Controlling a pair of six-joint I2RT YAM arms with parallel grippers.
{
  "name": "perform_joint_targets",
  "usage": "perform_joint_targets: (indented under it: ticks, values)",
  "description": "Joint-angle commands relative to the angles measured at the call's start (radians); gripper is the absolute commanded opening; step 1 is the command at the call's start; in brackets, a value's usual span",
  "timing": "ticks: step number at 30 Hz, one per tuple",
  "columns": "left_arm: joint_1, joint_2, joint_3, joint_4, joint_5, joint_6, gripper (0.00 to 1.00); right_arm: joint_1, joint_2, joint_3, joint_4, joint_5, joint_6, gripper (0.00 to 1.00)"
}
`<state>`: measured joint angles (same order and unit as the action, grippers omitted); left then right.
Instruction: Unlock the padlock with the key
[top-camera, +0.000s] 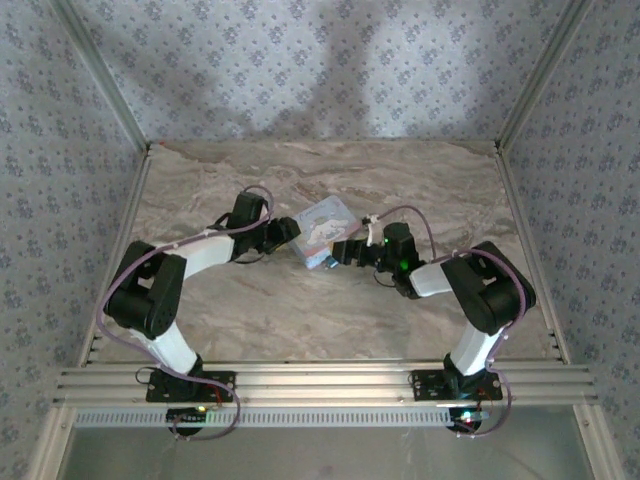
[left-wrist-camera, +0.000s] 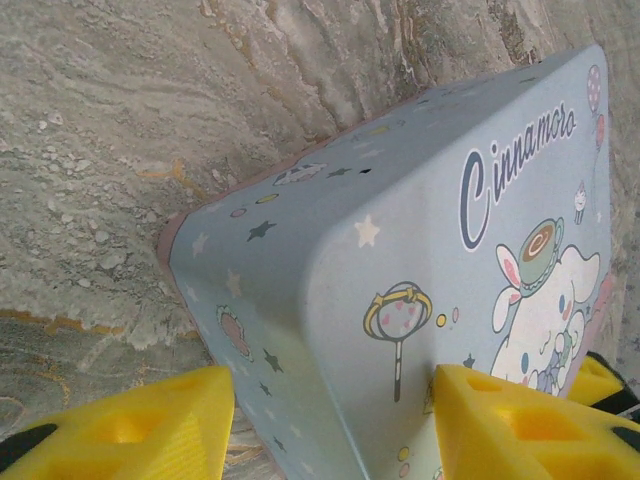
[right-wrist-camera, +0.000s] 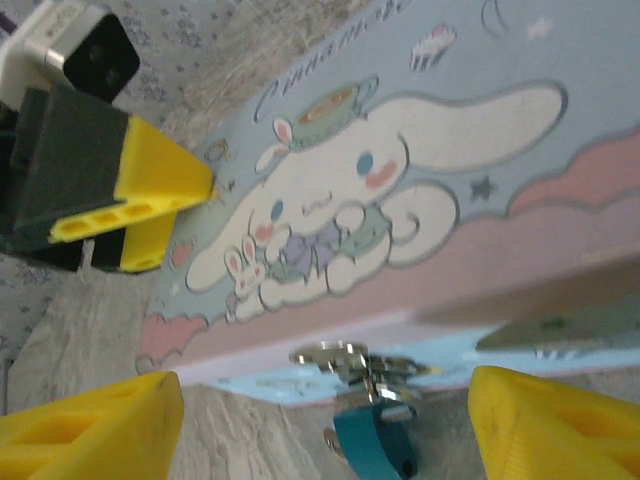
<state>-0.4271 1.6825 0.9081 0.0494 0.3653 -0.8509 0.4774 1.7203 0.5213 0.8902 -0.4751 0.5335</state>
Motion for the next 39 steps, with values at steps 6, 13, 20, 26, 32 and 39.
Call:
perform_joint_targets:
  ticks: [6,13,20,26,32,39]
  values:
    - [-0.008,-0.004,-0.031,-0.102,-0.035,-0.001,0.54,0.02,0.04,-0.016,0.061,-0.054,-0.02,0.74]
    - [-0.008,-0.004,-0.03,-0.101,-0.032,-0.004,0.54,0.023,0.116,0.031,0.086,-0.065,-0.007,0.73]
    - [-0.008,0.0,-0.036,-0.092,-0.03,-0.01,0.54,0.024,0.167,0.06,0.117,-0.095,0.005,0.71]
    - [-0.009,0.001,-0.034,-0.092,-0.031,-0.01,0.54,0.024,0.185,0.059,0.146,-0.118,0.022,0.64]
    - [-0.009,0.005,-0.034,-0.091,-0.029,-0.011,0.54,0.024,0.185,0.048,0.154,-0.12,0.023,0.58]
    - [-0.009,0.008,-0.036,-0.091,-0.03,-0.013,0.54,0.023,0.184,0.042,0.146,-0.119,0.024,0.48]
